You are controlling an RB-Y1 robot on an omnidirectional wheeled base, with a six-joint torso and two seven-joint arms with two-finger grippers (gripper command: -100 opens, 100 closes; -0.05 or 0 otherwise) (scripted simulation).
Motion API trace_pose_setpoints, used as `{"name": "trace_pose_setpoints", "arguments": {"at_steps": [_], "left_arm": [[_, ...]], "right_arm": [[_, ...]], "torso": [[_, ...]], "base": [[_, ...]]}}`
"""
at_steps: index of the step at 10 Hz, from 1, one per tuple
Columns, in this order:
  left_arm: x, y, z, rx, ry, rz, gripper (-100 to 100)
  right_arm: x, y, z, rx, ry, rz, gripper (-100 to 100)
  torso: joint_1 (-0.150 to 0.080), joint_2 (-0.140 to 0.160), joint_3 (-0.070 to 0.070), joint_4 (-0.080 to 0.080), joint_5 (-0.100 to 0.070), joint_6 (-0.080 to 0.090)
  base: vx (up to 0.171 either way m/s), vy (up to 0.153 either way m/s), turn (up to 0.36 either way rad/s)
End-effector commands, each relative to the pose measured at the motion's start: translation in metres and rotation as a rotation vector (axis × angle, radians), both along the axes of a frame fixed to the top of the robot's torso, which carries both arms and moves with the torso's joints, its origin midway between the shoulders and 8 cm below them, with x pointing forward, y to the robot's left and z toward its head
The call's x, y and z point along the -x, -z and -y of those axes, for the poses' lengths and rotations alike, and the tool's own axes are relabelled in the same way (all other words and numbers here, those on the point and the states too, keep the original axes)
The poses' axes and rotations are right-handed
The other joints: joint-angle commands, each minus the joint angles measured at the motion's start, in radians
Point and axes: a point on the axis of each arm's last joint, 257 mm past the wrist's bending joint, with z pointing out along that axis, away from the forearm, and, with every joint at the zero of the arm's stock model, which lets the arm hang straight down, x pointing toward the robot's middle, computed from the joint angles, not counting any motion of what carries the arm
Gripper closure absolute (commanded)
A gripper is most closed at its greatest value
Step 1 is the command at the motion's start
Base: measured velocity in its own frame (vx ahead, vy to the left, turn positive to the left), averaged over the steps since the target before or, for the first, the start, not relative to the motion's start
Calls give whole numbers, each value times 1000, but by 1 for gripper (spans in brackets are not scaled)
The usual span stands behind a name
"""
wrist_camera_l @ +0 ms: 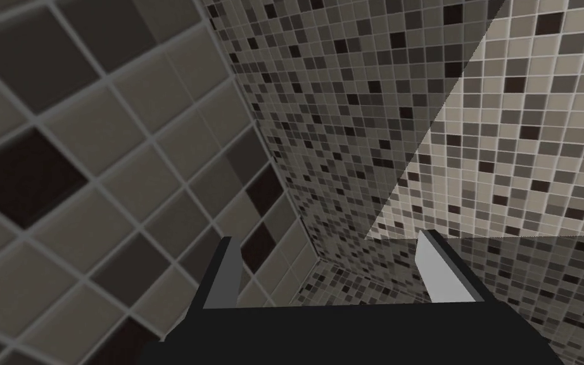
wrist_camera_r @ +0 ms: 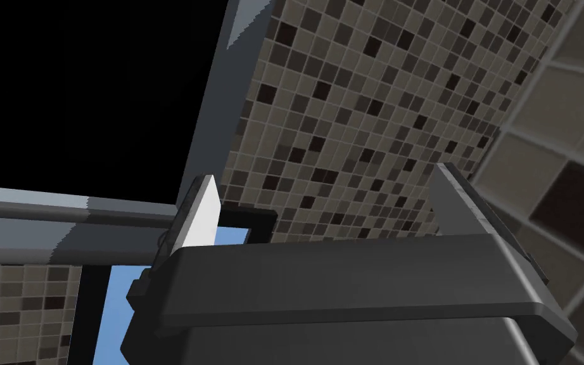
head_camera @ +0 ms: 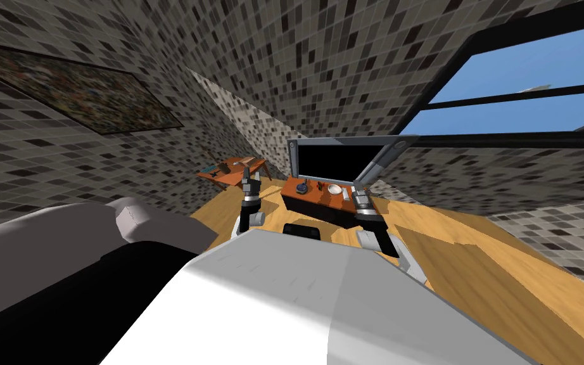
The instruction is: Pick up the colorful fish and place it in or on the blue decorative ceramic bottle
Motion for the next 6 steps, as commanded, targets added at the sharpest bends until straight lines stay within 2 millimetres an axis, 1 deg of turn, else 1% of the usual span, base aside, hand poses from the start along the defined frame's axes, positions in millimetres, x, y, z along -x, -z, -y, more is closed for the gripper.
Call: {"name": "trace_pose_setpoints", "arguments": {"at_steps": [1,2,3,5,6], "left_arm": [[0,0,0,0,0,0,0],[0,0,0,0,0,0,0],[0,0,0,0,0,0,0],[0,0,0,0,0,0,0],[0,0,0,0,0,0,0]], "right_arm": [[-7,24,16,84,24,-72,-100],[-12,42,28,137,43,-121,-100],[-12,47,30,137,46,-131,-100],[-17,79,57,245,86,-228,-100],[-19,94,72,298,106,-274,-100]], "torso": [[0,0,0,0,0,0],[1,-1,0,0,0,0],[2,-1,-1,0,1,0],[-3,-4,-2,-1,-1,0],[-2,-4,-2,-1,0,0]], "base": [[-104,129,218],[-91,138,269],[-52,83,82],[-50,77,204],[-56,108,327]]}}
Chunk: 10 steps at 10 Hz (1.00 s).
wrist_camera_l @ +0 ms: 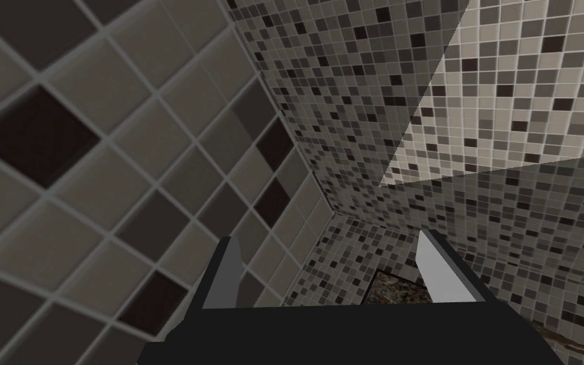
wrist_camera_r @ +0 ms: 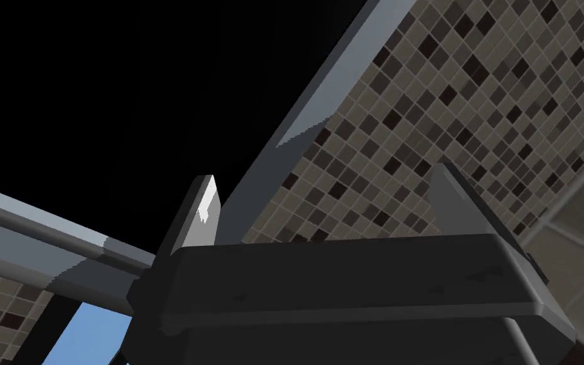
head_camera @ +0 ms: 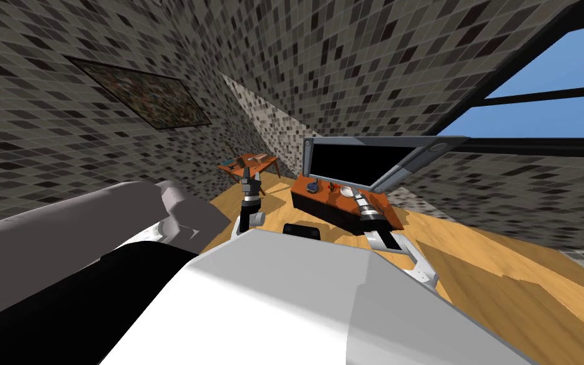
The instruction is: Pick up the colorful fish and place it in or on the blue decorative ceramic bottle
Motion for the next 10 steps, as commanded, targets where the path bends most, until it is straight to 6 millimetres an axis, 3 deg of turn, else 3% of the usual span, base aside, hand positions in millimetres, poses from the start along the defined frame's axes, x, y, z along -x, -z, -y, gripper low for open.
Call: {"name": "trace_pose_setpoints", "arguments": {"at_steps": [1,2,3,7,10], "left_arm": [[0,0,0,0,0,0,0],[0,0,0,0,0,0,0],[0,0,0,0,0,0,0],[0,0,0,0,0,0,0],[0,0,0,0,0,0,0]], "right_arm": [[3,17,14,34,24,-47,-100],[2,32,30,88,46,-96,-100],[3,35,32,88,49,-101,-100],[9,84,87,246,128,-260,-100],[16,105,109,296,160,-325,-100]], "torso": [[0,0,0,0,0,0],[-1,0,0,0,0,1],[-2,-1,-1,0,0,1],[-3,-3,-2,-1,-1,1],[-4,-4,-2,-1,-1,1]], "base": [[-32,78,90],[-17,79,137],[-7,51,107],[1,64,197],[22,41,125]]}}
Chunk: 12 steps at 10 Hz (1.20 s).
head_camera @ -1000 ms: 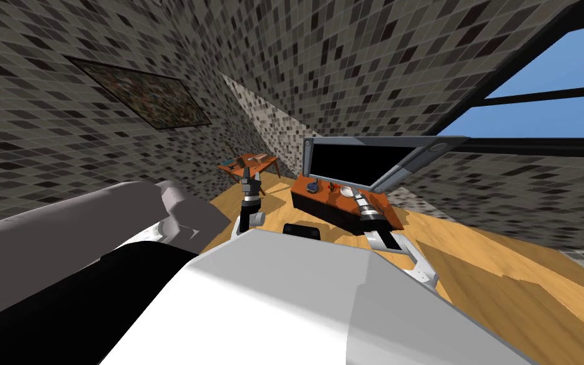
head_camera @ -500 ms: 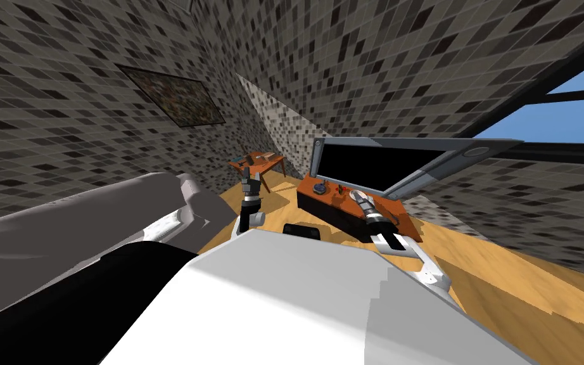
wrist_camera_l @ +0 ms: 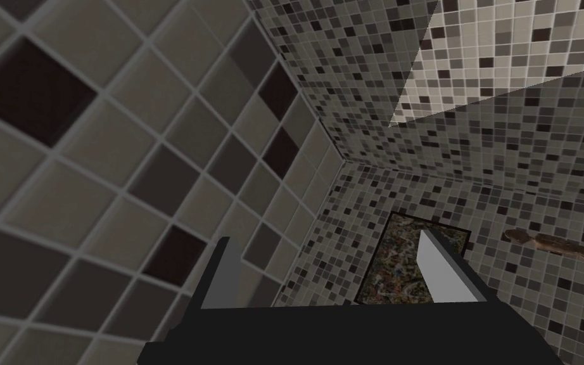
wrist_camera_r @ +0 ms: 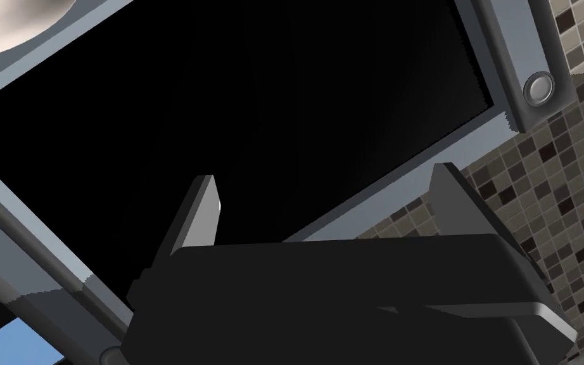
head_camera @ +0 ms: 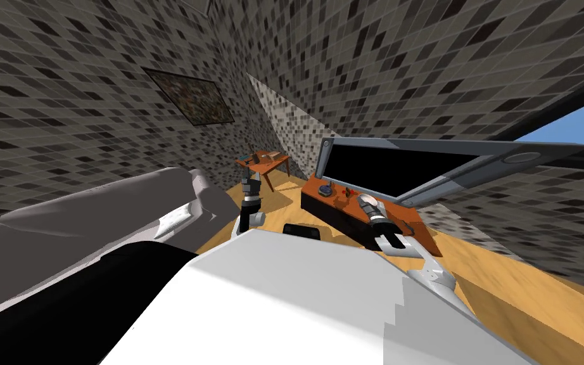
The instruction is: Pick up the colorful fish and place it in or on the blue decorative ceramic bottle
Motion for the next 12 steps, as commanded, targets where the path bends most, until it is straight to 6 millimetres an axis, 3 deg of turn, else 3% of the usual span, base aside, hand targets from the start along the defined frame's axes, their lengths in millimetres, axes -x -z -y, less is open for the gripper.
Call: {"name": "trace_pose_setpoints", "arguments": {"at_steps": [1,6,11,12], "left_arm": [[0,0,0,0,0,0,0],[0,0,0,0,0,0,0],[0,0,0,0,0,0,0],[0,0,0,0,0,0,0]], "right_arm": [[9,18,24,57,33,-65,-100],[35,59,83,204,116,-230,-100],[86,101,155,378,221,-447,-100],[91,105,159,379,227,-459,-100]], "torso": [[0,0,0,0,0,0],[0,-1,-1,0,0,0],[-2,-4,-2,-1,0,0],[-2,-6,-3,-1,0,0]], "base": [[28,42,252],[50,34,176],[85,7,225],[98,-18,111]]}}
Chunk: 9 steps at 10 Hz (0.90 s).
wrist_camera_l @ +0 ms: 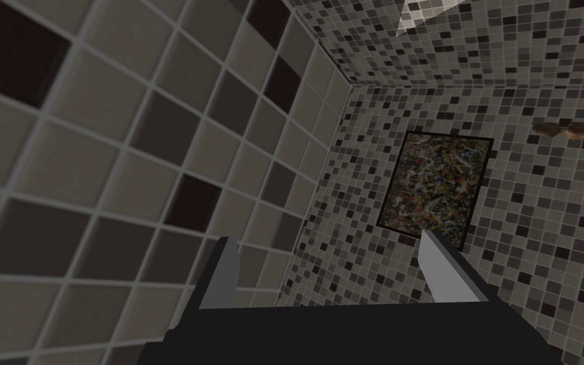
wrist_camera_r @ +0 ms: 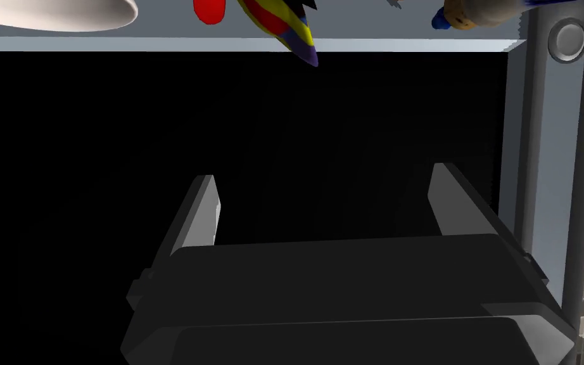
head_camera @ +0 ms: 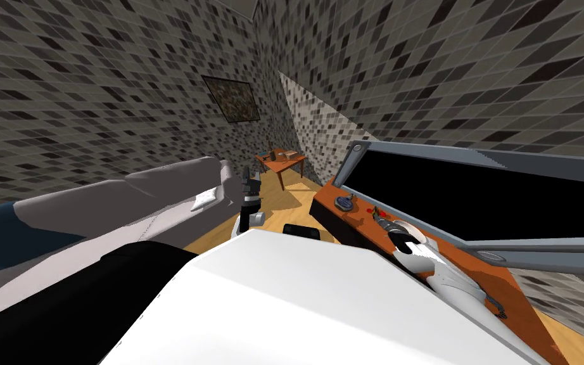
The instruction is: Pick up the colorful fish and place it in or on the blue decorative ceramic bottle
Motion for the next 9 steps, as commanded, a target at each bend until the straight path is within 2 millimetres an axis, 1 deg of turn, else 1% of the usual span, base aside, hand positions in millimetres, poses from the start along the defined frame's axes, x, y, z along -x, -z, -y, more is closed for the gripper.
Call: {"name": "trace_pose_setpoints", "arguments": {"at_steps": [1,2,3,5,6,7,8,9], "left_arm": [[0,0,0,0,0,0,0],[0,0,0,0,0,0,0],[0,0,0,0,0,0,0],[0,0,0,0,0,0,0],[0,0,0,0,0,0,0],[0,0,0,0,0,0,0],[0,0,0,0,0,0,0],[0,0,0,0,0,0,0]], "right_arm": [[21,13,17,45,32,-66,-100],[33,20,29,80,51,-112,-100],[35,21,31,80,54,-116,-100],[63,35,52,139,92,-207,-100],[75,40,60,163,105,-246,-100],[73,39,58,163,101,-240,-100],[77,41,61,163,107,-249,-100],[90,47,67,185,121,-287,-100]], "torso": [[0,0,0,0,0,0],[0,1,1,0,0,0],[0,1,0,0,0,0],[0,2,1,0,0,0],[0,1,1,0,0,0],[-1,1,1,0,0,0],[-1,2,1,0,0,0],[0,4,2,1,0,1]], "base": [[85,-16,183],[92,-26,251],[67,-23,78],[81,-23,193],[99,-42,204],[76,-45,56],[38,-22,-3],[49,-12,127]]}}
